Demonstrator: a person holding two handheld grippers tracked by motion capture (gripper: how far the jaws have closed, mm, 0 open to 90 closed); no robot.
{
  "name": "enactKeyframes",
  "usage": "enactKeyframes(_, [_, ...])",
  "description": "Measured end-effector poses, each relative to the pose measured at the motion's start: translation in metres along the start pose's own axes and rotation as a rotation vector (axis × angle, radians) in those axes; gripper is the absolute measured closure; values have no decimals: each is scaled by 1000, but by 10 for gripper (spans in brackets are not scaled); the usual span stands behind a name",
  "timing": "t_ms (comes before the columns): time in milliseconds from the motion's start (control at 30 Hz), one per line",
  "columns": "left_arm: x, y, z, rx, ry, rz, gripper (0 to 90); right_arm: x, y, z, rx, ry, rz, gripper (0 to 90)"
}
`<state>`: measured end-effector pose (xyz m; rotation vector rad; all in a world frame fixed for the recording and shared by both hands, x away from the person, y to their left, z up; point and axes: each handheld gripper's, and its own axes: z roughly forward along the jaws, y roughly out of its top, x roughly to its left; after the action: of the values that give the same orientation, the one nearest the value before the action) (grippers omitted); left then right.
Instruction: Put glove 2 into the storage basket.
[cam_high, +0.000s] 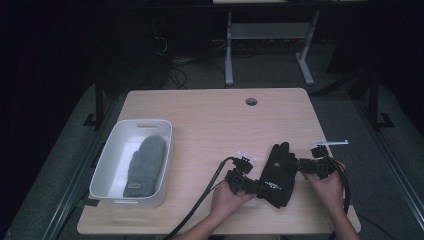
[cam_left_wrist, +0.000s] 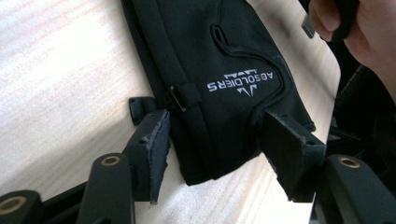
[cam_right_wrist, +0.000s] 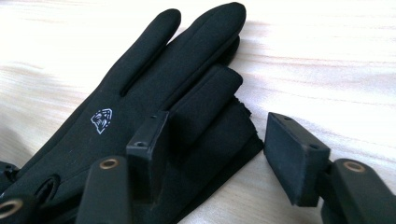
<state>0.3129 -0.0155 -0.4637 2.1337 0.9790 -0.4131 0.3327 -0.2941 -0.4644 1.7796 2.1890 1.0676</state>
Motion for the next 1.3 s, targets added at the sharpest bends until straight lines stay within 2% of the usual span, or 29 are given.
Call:
enactKeyframes(33, [0,1,1,-4,16,8,474,1,-1,0,0,-2,-15,458])
enactKeyframes(67, [0,1,1,-4,16,8,493,1,-1,0,0,-2,-15,458])
enactKeyframes(133, [0,1,2,-2,31,19,564,6,-2,1,12,13,-16,548])
enactKeyframes(267, [1,0,4,0,21,22,689,4,-3,1,5,31,-12,606])
enactKeyframes(300, [3,0,5,1,10,16,709,2,-4,1,1,56,9,657])
enactKeyframes(367, [4,-1,5,-5,5,13,735,0,-4,1,-5,77,24,692])
enactKeyframes(400, [4,-1,5,-5,5,13,740,0,-4,1,-5,77,24,692])
enactKeyframes(433, [5,-1,5,-2,0,15,744,-1,-4,0,-7,95,46,728])
enactKeyframes(567, [9,-2,3,-14,-35,-1,775,-2,-3,-1,-8,113,58,746])
enactKeyframes(667, [11,-2,1,-6,-43,7,788,-2,-3,-1,-6,124,67,750])
enactKeyframes(733, [11,-4,-1,-7,-59,-7,788,-2,-3,-3,-14,149,80,752])
enactKeyframes(933, [13,-7,-7,-10,-61,-10,787,3,-1,-6,-14,173,86,752])
enactKeyframes(1100, [14,-11,-13,-9,-56,8,787,10,1,-7,-8,197,88,752])
enactKeyframes(1300, [15,-15,-27,-21,-57,7,787,17,4,-7,-3,215,81,752])
